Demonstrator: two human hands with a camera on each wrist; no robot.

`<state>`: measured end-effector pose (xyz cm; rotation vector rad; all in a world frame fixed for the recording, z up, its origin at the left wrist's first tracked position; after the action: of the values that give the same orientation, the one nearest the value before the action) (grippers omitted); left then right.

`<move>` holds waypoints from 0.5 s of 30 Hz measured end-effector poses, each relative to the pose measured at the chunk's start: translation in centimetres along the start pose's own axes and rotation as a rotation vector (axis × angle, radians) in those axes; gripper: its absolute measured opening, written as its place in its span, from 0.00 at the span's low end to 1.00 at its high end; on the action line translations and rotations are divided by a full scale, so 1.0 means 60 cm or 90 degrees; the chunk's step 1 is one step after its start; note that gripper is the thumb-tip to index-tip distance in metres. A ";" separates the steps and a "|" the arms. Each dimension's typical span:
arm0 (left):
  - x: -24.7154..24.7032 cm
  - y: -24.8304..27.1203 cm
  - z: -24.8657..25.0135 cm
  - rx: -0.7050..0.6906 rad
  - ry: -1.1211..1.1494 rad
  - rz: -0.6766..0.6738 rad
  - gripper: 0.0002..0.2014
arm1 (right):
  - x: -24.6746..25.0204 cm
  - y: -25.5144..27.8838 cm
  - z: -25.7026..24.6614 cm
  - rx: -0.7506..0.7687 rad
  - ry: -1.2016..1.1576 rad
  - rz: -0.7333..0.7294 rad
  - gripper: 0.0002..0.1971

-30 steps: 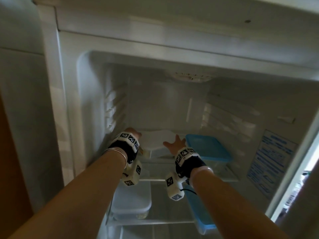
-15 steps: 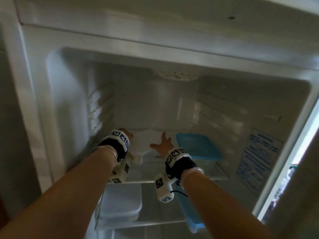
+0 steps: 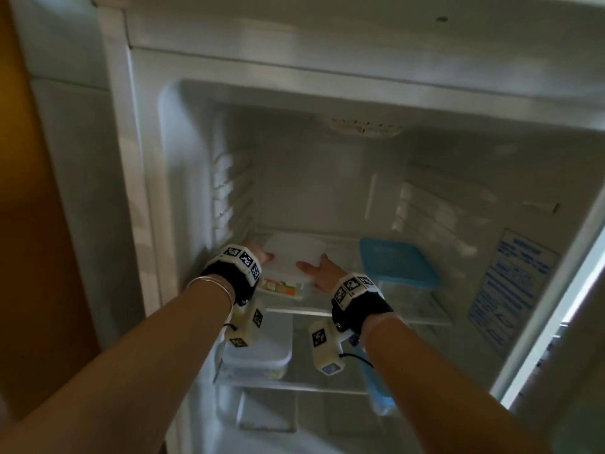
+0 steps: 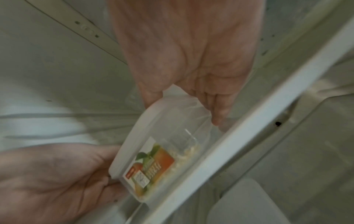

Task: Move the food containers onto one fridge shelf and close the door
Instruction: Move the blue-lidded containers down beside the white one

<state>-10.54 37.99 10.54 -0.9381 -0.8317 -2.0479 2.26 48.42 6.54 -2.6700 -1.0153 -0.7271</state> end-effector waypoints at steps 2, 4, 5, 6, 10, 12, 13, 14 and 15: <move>-0.008 0.005 -0.012 -0.001 0.053 -0.023 0.27 | -0.004 0.019 -0.003 0.009 -0.013 0.013 0.41; -0.008 0.018 -0.022 -0.030 0.104 -0.007 0.28 | -0.005 0.038 -0.008 0.015 -0.021 0.037 0.39; -0.010 0.024 -0.028 -0.033 0.130 -0.012 0.28 | -0.005 0.047 -0.011 0.016 -0.023 0.050 0.37; -0.012 0.031 -0.032 -0.037 0.129 -0.017 0.29 | -0.004 0.060 -0.016 0.020 -0.018 0.064 0.36; -0.006 0.069 -0.047 -0.047 0.162 -0.040 0.30 | -0.006 0.104 -0.044 0.039 0.034 0.122 0.32; 0.008 0.090 -0.058 -0.060 0.148 -0.027 0.27 | -0.010 0.126 -0.060 0.039 0.054 0.144 0.31; 0.013 0.099 -0.066 -0.059 0.140 -0.026 0.26 | -0.013 0.136 -0.066 0.035 0.058 0.147 0.30; 0.016 0.106 -0.074 -0.060 0.147 -0.033 0.26 | -0.017 0.149 -0.070 0.030 0.052 0.146 0.29; 0.017 0.115 -0.082 -0.064 0.154 -0.038 0.25 | -0.022 0.161 -0.072 0.028 0.042 0.143 0.29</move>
<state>-7.15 30.15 10.51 -0.7065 -0.6400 -2.2189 6.22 38.96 9.55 -2.6461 -0.6930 -0.7308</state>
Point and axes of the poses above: each hand's wrist, its own y-axis away from the middle knuckle, its own x-axis out of the back of the hand, z = x × y, the point moved 6 cm from there along -y, towards the middle knuckle, and after that the axes turned 11 degrees about x, right-handed, at the moved point
